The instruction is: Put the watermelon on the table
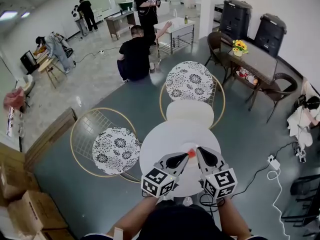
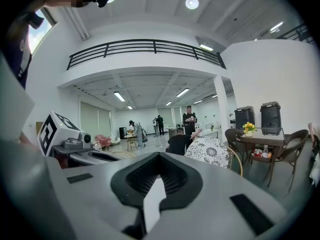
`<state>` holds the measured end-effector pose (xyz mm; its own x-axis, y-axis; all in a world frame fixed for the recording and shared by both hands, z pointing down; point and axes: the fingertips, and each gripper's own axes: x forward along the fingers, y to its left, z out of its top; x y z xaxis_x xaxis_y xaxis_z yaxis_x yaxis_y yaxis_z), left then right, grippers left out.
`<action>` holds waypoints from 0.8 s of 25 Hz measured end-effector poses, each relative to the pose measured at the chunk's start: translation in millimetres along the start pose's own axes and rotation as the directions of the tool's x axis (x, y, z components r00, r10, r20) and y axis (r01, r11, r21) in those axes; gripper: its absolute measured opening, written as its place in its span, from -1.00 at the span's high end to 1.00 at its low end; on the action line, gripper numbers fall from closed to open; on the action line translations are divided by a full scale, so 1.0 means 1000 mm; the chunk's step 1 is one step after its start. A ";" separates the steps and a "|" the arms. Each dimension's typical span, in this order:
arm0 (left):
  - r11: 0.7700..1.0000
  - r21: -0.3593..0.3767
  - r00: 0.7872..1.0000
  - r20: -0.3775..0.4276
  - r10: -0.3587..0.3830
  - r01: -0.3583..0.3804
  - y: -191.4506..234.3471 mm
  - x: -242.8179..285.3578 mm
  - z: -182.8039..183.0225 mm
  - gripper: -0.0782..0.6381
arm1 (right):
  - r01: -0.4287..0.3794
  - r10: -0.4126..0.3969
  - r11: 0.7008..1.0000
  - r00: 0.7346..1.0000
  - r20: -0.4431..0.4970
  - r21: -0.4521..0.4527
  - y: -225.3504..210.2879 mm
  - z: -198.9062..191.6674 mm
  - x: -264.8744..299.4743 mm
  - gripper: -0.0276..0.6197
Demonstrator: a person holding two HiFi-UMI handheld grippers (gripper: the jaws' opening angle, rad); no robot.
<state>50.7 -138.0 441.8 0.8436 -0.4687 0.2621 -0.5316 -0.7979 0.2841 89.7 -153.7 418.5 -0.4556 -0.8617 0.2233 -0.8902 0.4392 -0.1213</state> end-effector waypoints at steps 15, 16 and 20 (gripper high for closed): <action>1.000 0.013 1.000 0.004 -0.015 0.015 -0.006 0.001 0.004 0.77 | 0.008 -0.009 1.000 1.000 0.028 0.021 -0.006 0.007 -0.006 0.90; 1.000 0.012 1.000 0.005 -0.015 0.015 -0.006 0.001 0.005 0.77 | 0.010 -0.010 1.000 1.000 0.028 0.022 -0.006 0.007 -0.006 0.90; 1.000 0.009 1.000 0.006 -0.017 0.016 -0.007 0.000 0.005 0.77 | 0.013 -0.014 1.000 0.999 0.032 0.022 -0.006 0.008 -0.006 0.90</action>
<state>54.6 -134.6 435.4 0.8527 -0.4576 0.2522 -0.5170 -0.8087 0.2805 97.7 -153.5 410.0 -0.4430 -0.8753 0.1938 -0.8956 0.4224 -0.1394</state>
